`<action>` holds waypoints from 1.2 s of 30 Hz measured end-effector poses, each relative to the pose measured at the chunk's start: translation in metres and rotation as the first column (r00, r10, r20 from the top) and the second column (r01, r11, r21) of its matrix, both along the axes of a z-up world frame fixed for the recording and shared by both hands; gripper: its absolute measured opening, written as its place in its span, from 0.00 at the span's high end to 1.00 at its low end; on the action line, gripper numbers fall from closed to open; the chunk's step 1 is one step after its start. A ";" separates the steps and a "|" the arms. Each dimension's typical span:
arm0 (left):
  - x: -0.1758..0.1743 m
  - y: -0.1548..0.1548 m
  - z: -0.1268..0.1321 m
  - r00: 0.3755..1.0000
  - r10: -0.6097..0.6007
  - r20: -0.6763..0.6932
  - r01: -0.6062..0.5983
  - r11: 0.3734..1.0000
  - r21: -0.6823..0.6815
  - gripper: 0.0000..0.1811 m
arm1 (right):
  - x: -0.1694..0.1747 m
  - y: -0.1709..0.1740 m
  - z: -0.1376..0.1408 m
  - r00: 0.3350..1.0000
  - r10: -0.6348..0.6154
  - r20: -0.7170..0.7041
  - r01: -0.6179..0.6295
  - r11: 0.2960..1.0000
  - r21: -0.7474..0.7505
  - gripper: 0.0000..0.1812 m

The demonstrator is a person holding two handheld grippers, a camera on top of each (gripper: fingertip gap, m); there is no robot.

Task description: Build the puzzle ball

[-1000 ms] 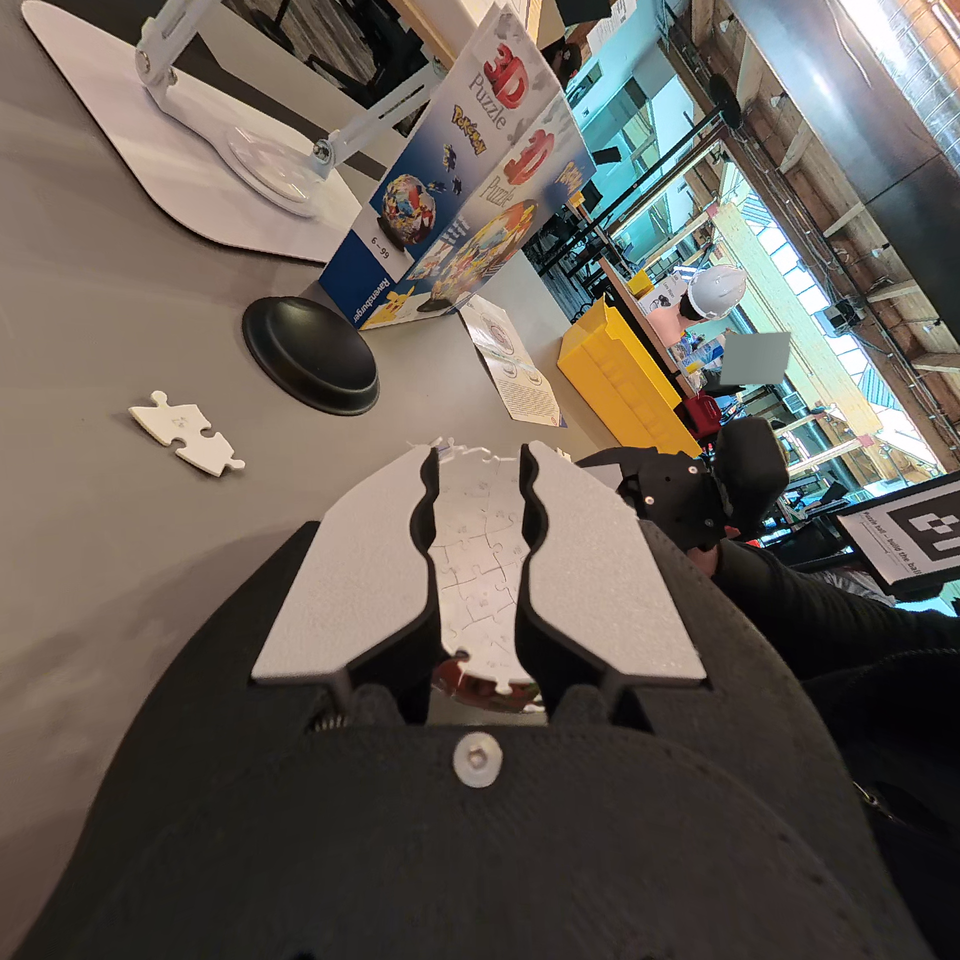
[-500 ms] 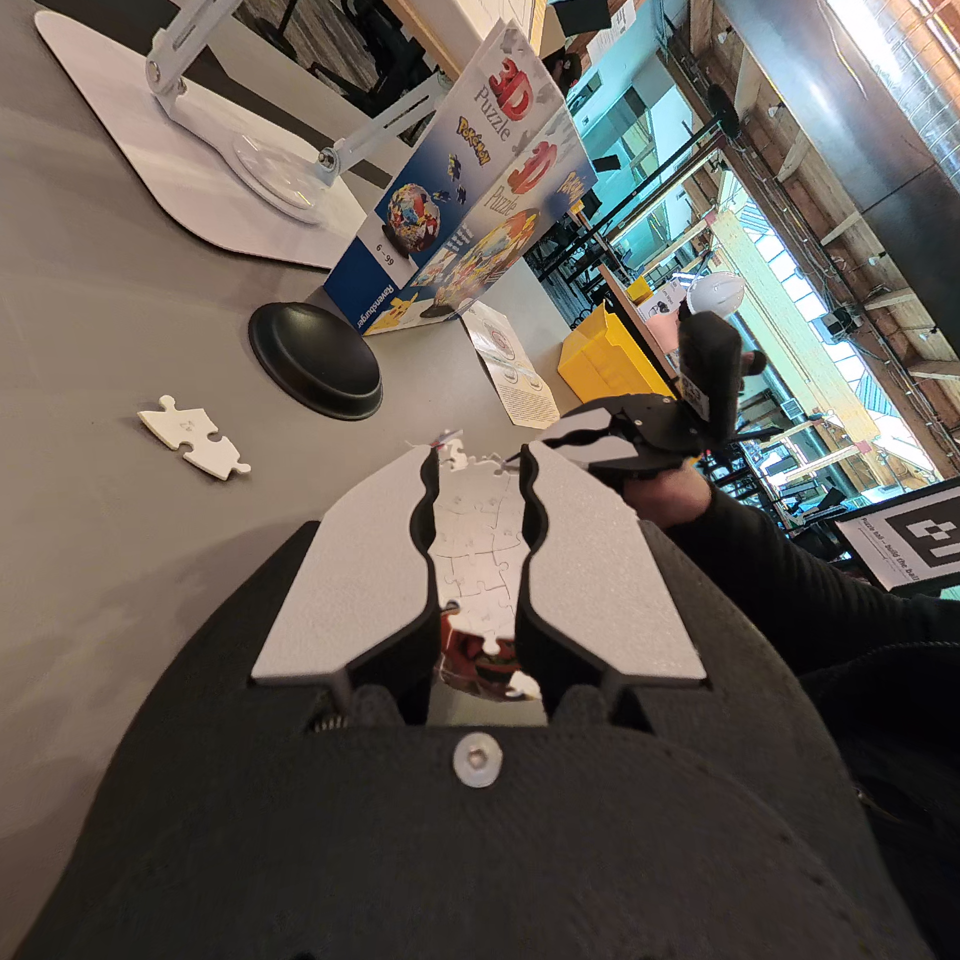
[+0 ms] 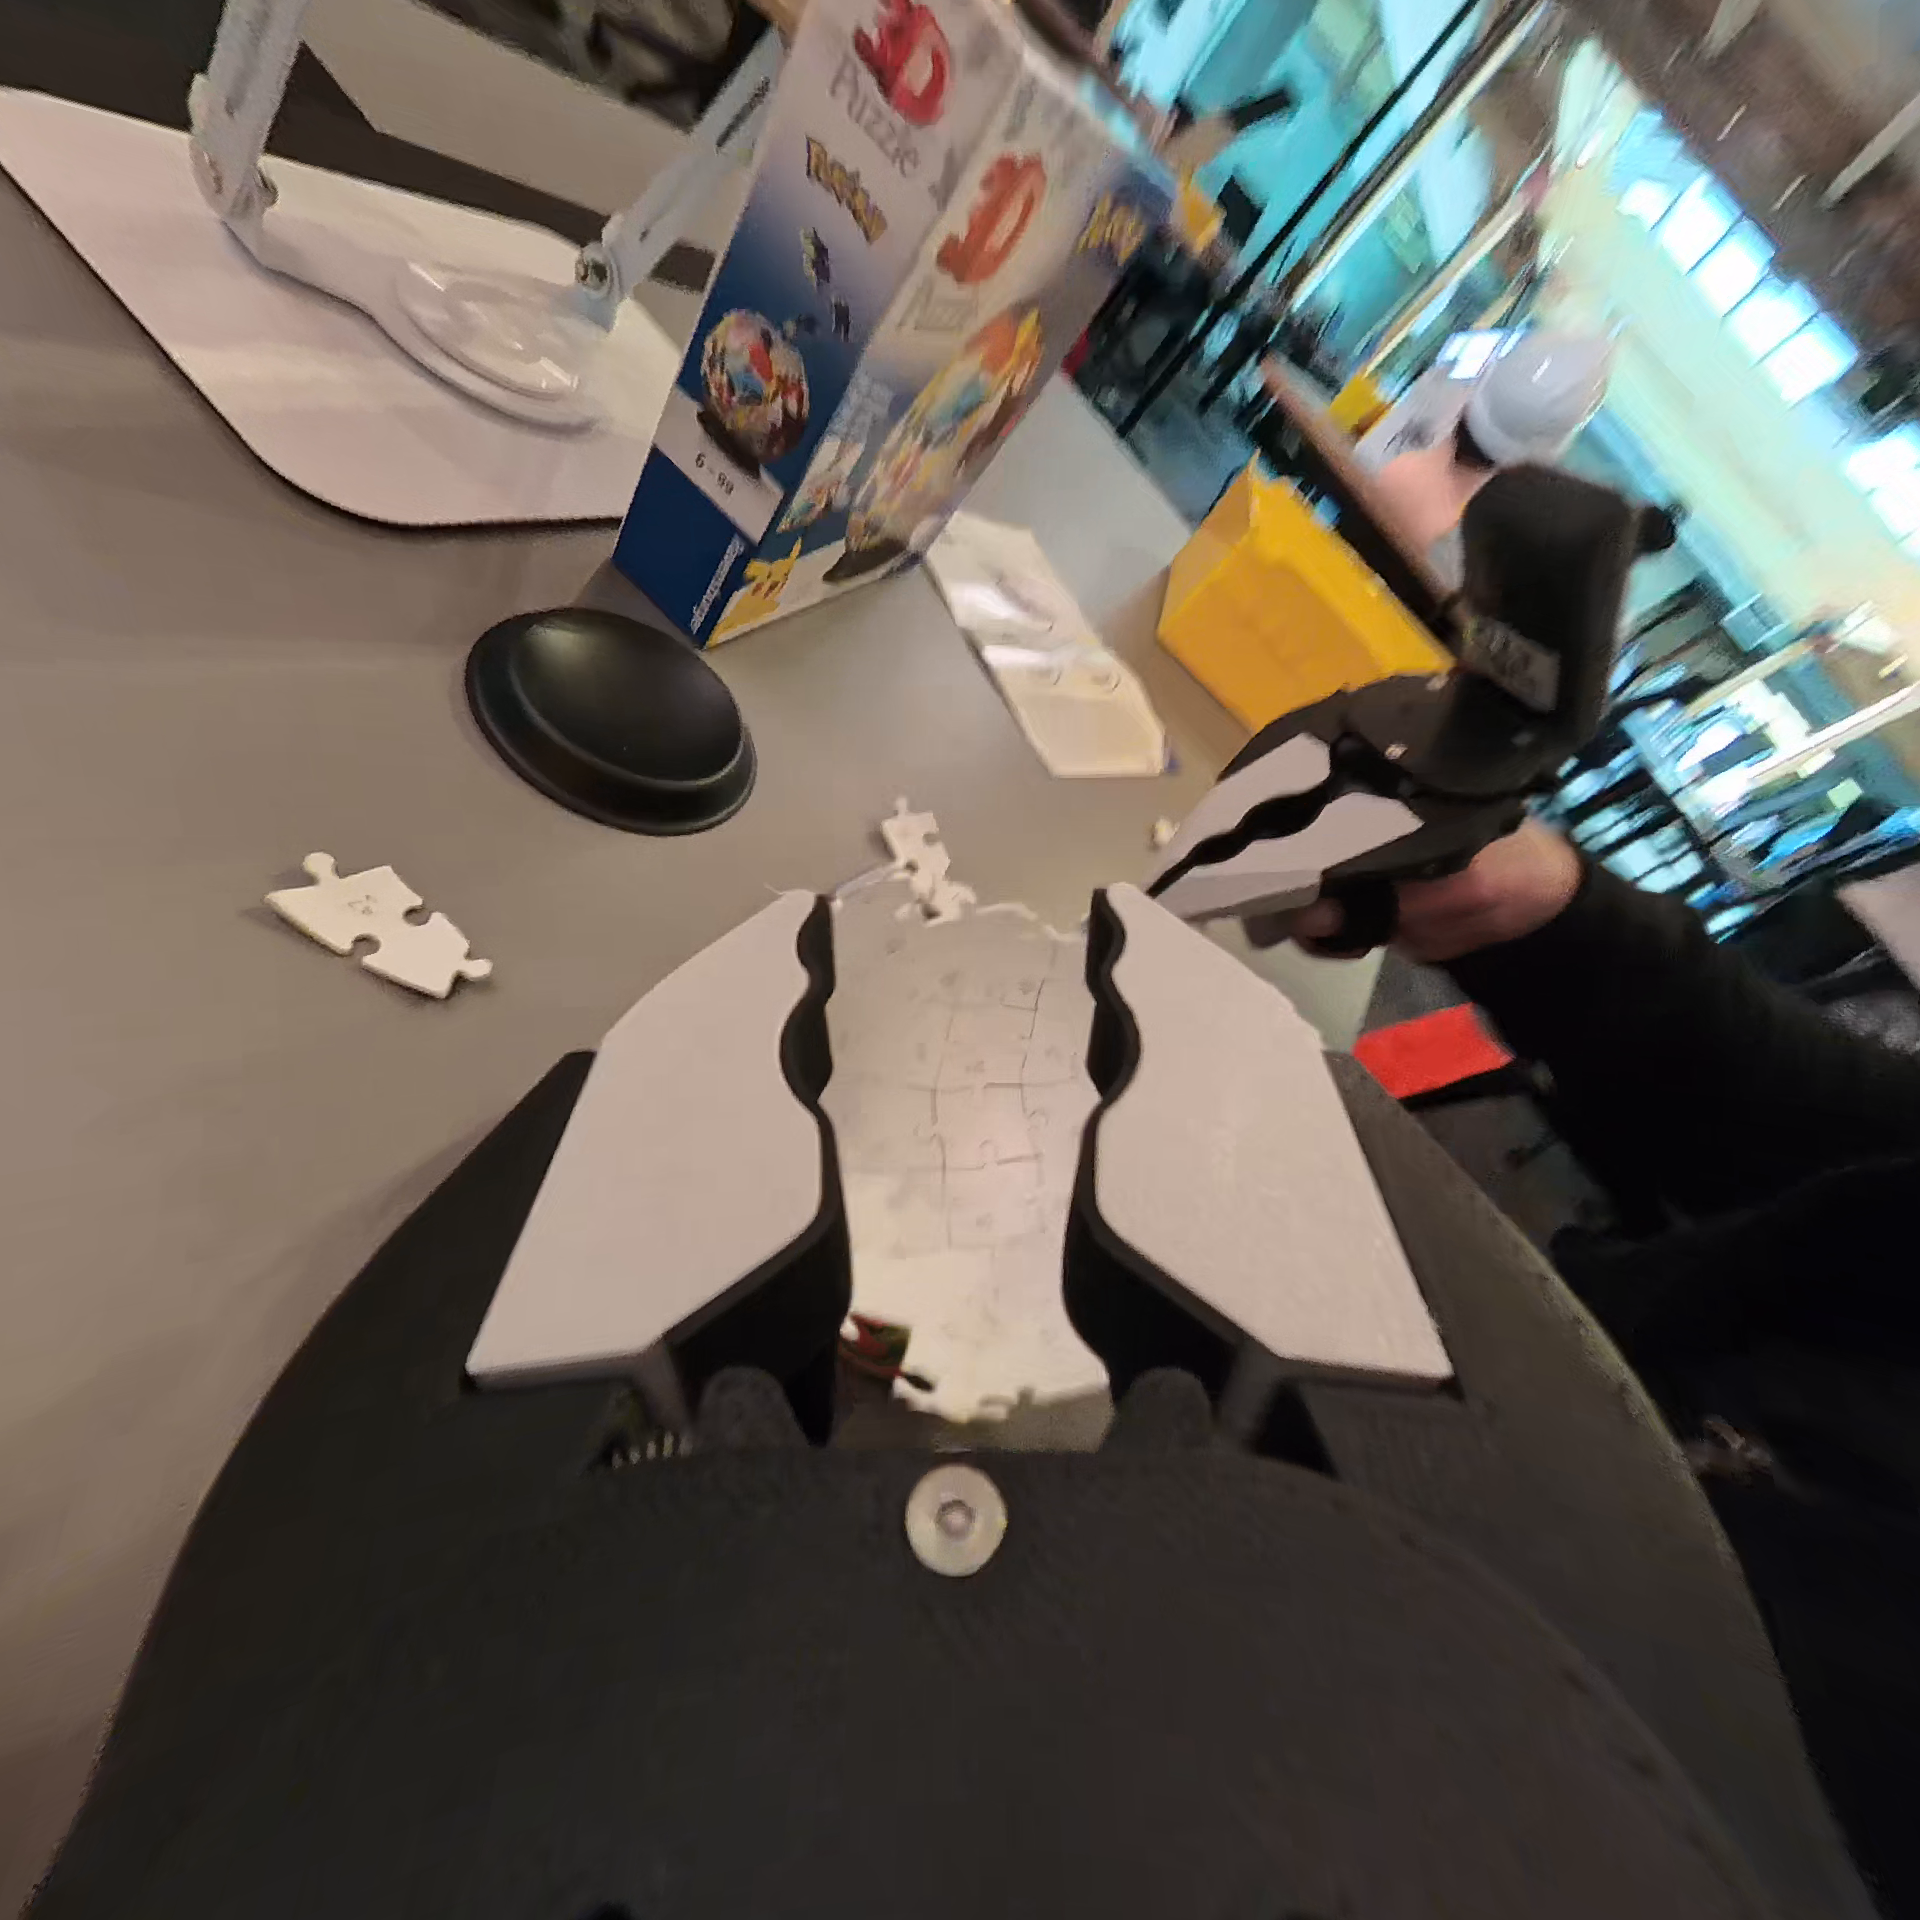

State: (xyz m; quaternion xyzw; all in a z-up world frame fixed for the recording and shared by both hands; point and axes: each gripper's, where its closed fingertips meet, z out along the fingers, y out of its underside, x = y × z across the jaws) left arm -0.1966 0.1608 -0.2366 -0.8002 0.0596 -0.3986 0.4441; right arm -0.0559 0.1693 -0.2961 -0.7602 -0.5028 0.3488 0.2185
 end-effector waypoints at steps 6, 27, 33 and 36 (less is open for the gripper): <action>-0.008 0.003 -0.008 0.902 -0.114 -0.416 0.103 0.993 -0.050 0.70 | -0.001 -0.007 -0.005 1.000 0.003 -0.030 -0.004 1.000 -0.008 1.00; 0.010 0.028 -0.079 0.292 -0.482 -0.826 0.451 0.831 -0.325 0.93 | 0.001 -0.009 0.001 0.996 0.027 -0.090 -0.030 0.999 -0.033 1.00; 0.008 0.033 -0.064 0.327 -0.361 -0.874 0.425 0.882 -0.205 0.97 | 0.001 -0.013 0.011 0.992 0.041 -0.117 -0.049 0.997 -0.062 1.00; 0.004 0.038 -0.052 0.310 -0.261 -0.914 0.392 0.911 -0.127 0.98 | 0.001 -0.019 0.014 0.992 0.059 -0.115 -0.067 0.995 -0.069 1.00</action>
